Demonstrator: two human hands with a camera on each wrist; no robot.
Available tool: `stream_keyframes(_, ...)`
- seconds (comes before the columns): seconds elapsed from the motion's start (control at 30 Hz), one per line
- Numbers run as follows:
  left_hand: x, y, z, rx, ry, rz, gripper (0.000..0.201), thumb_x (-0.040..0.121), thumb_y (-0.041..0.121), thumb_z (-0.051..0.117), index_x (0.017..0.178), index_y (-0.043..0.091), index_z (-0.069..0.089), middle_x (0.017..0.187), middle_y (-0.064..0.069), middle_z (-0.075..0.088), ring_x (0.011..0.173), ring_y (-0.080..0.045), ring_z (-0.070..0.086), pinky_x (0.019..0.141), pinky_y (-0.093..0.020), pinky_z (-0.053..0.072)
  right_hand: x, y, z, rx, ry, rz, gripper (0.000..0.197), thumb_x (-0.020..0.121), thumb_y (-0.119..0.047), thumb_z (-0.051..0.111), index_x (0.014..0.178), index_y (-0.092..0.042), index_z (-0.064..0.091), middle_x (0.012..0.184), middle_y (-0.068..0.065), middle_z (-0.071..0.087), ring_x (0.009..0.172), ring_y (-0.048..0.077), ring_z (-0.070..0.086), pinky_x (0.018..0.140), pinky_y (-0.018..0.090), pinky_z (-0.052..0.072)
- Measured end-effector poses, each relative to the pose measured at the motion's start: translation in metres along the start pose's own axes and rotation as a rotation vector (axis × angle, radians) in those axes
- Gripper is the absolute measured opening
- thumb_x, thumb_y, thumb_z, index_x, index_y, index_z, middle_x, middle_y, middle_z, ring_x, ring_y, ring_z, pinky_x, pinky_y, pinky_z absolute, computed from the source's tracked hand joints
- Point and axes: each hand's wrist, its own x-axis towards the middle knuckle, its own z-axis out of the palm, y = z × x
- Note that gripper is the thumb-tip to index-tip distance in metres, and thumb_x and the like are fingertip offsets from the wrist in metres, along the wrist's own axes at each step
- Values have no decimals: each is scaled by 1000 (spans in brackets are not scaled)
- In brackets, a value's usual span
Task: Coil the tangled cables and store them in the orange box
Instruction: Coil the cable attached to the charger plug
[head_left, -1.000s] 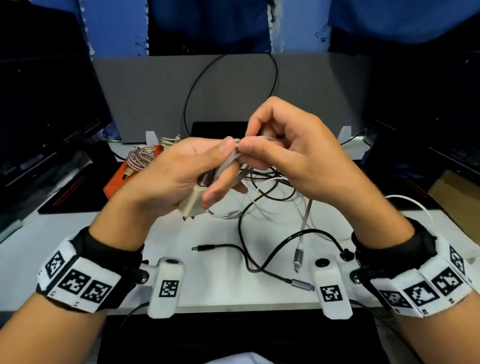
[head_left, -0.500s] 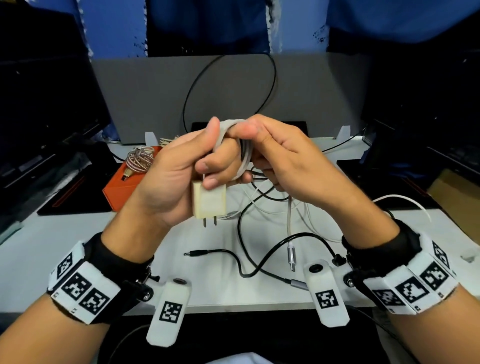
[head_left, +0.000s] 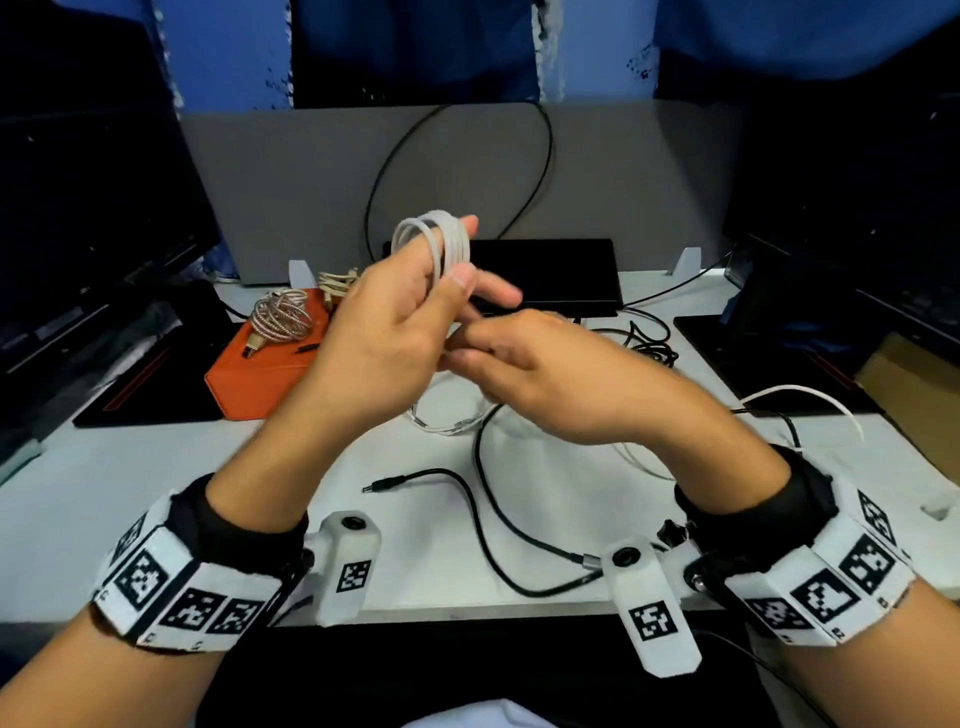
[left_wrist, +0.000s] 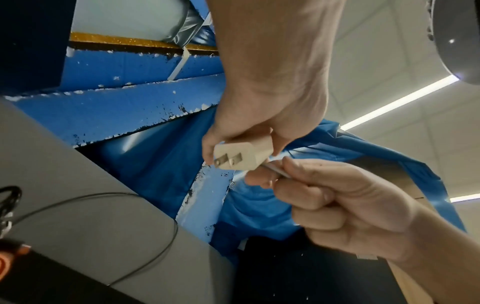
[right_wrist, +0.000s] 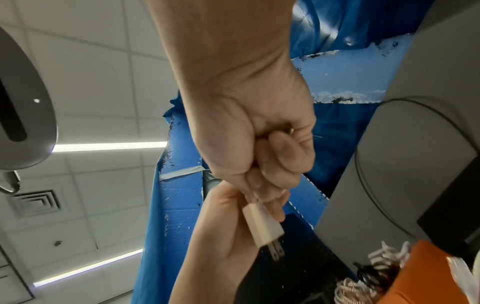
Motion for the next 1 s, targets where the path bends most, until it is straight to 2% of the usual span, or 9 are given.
stream_keyframes(0.1,1,-7,-11,291,-83,-7,27,104,35,45,110,19,65,81,14,68,73,-8,64,70,-39,54,-1,3,-9,28,187,-1,25,105,-32,57,88,-19,69,59,-11,50,54,7,43,56,29,37)
stream_keyframes(0.23,1,-2,-14,-101,-368,-131,36,103,32,43,81,3,42,61,-4,37,54,-13,35,50,-28,36,-3,3,-13,100,357,-14,18,101,-31,58,85,-22,55,61,0,58,57,15,51,59,43,48)
stream_keyframes(0.3,-1,2,-12,-290,-433,-156,33,104,28,40,80,6,46,60,1,36,54,-9,34,51,-20,35,-3,2,-13,108,396,-43,17,103,-30,55,89,-21,52,67,3,66,61,19,58,60,43,48)
stream_keyframes(0.43,-1,1,-7,-476,-381,-133,27,103,25,42,88,10,58,59,5,35,54,-11,32,54,-17,36,-3,3,-13,162,571,-72,18,106,-32,54,96,-17,55,71,-6,63,65,7,56,63,22,44)
stream_keyframes(0.53,3,0,-5,-741,-271,-194,25,106,25,36,89,14,52,62,5,37,57,-12,39,67,-22,44,4,11,-8,314,667,17,29,105,-50,46,106,-24,59,82,-7,59,70,13,57,65,35,49)
stream_keyframes(0.7,6,-4,0,-1055,-256,-284,28,108,31,31,90,18,49,63,8,47,65,-13,53,87,-37,49,15,15,4,621,365,203,57,108,-59,30,116,-17,67,83,12,68,61,19,53,48,29,41)
stream_keyframes(0.83,5,-5,-4,-1054,-300,-341,29,106,31,32,88,18,49,62,7,52,72,-16,60,91,-41,55,18,23,9,632,427,161,50,111,-42,40,112,2,64,71,-3,58,53,1,44,51,19,34)
stream_keyframes(0.9,5,-3,-4,-1008,-283,-350,29,108,29,31,89,17,49,66,5,55,78,-18,64,92,-42,56,20,25,11,608,435,158,48,111,-41,40,112,0,63,70,-10,57,54,-1,48,52,14,35)
stream_keyframes(1.0,3,2,2,-885,-200,-328,29,109,26,32,90,14,51,72,0,59,86,-20,65,93,-39,54,21,24,13,597,476,157,54,109,-48,37,109,1,60,76,-4,54,60,1,46,54,15,34)
